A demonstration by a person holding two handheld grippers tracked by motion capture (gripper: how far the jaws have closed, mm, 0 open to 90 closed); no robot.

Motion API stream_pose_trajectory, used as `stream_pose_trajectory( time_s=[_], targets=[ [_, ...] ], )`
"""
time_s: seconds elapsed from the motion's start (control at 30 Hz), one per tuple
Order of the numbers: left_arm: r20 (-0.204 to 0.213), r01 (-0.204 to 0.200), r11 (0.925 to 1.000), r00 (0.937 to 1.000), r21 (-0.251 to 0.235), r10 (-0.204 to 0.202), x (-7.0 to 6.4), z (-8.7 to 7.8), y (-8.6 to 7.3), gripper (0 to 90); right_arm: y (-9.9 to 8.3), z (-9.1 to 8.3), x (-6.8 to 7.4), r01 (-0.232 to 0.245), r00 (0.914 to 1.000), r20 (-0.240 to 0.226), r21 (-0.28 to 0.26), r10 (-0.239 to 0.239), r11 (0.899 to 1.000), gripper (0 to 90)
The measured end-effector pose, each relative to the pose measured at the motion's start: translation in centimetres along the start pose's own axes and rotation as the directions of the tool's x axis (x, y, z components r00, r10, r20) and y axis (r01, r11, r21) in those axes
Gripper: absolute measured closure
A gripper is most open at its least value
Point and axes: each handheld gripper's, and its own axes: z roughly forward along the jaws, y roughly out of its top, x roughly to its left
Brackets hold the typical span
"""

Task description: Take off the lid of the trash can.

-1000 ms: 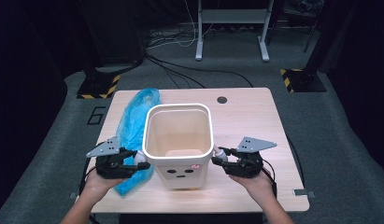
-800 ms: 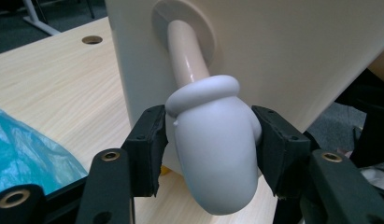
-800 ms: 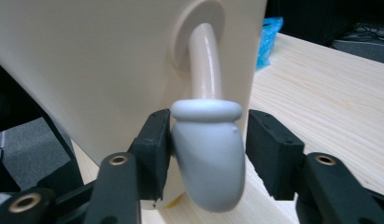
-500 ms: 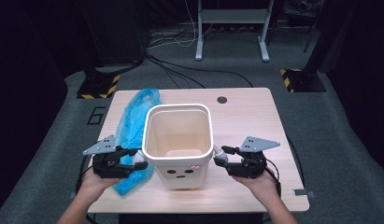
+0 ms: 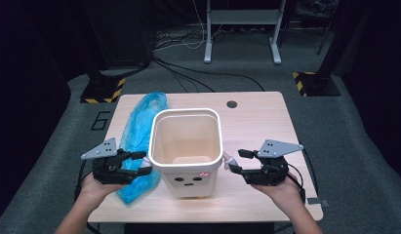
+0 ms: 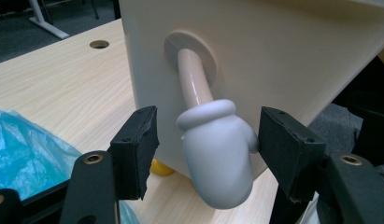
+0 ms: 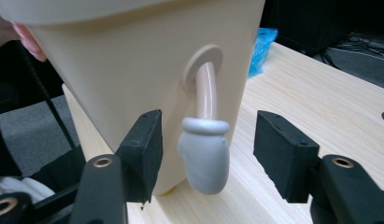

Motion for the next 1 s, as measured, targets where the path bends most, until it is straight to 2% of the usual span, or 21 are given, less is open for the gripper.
stream_pose_trajectory(
  time_s=[0.17,0.4,0.53,0.77,0.9,1.0],
  targets=[
    [0.014,0.009,0.9993,0.9999,-0.038,-0.008,0.0,-0.7,0.7,39.1,0.7,-0.4,-0.2,0.008,0.9996,-0.026,0.013,-0.008,1.0,42.2],
    [-0.001,0.007,0.9987,1.0,-0.051,-0.007,0.5,-1.6,1.8,41.8,1.9,-1.2,0.2,0.049,0.9972,-0.057,0.019,-0.048,0.999,47.4],
    [-0.009,0.016,0.9976,0.9998,-0.068,-0.016,0.8,-2.0,2.7,42.3,2.6,-1.6,0.4,0.061,0.9958,-0.07,0.01,-0.06,0.998,49.7],
    [-0.02,-0.008,0.9975,0.9998,-0.07,0.007,1.1,-2.6,4.5,42.9,4.1,-2.5,0.5,0.061,0.9921,-0.107,-0.037,-0.065,0.997,47.6],
    [-0.029,-0.004,0.9968,0.9996,-0.08,0.002,1.5,-2.8,5.5,45.4,4.9,-2.7,0.8,0.087,0.9892,-0.115,-0.039,-0.091,0.995,47.4],
    [-0.019,0.004,0.9956,0.9998,-0.094,-0.005,1.8,-2.8,6.2,47.7,5.5,-2.8,1.1,0.105,0.9861,-0.126,-0.038,-0.109,0.994,48.7]
  ],
)
